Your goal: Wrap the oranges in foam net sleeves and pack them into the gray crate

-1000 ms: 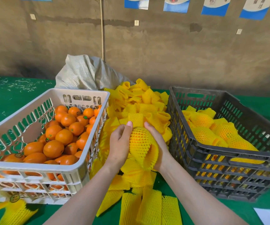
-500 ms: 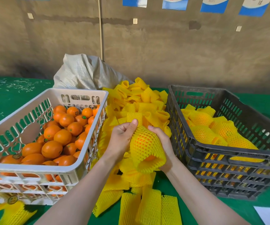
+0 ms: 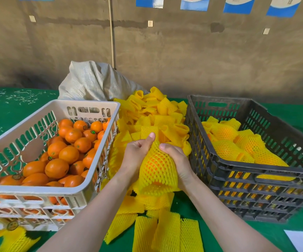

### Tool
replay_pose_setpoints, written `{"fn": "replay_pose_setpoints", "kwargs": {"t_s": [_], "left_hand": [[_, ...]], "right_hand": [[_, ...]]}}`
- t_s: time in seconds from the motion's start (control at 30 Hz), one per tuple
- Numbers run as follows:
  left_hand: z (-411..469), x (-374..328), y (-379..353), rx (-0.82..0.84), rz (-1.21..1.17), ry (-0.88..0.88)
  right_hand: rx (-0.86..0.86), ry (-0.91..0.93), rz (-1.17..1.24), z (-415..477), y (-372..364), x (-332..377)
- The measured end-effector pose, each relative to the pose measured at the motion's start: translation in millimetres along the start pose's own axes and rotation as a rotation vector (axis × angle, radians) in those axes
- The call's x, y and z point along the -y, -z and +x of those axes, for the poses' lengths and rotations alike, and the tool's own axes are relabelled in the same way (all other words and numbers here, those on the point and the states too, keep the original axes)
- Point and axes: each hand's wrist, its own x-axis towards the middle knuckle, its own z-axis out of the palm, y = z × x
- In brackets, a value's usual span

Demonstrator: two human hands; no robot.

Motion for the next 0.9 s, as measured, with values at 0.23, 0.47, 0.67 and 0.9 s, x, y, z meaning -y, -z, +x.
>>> {"fn": "replay_pose_setpoints", "kwargs": {"t_s": [0.23, 0.47, 0.67, 0.9], "left_hand": [[-8.6, -5.2, 5.9, 0.298, -0.216, 0.514], [-10.6, -7.9, -9.1, 0.119, -0.1, 0.313], [-4.6, -9.6, -9.3, 0.073, -0.132, 0.189], [-0.1, -35.9, -33.5, 0.165, -0.274, 0.112]], "right_hand": [[-0.234, 0.401, -0.399, 1.6, 4.2, -7.6], [-0.272, 0.252, -0.379, 5.7, 9.4, -13.5], [-0.083, 0.044, -0.027, -11.8, 6.2, -12.5], [-0.112, 0.283, -0.412, -10.3, 21.0, 19.2]]}}
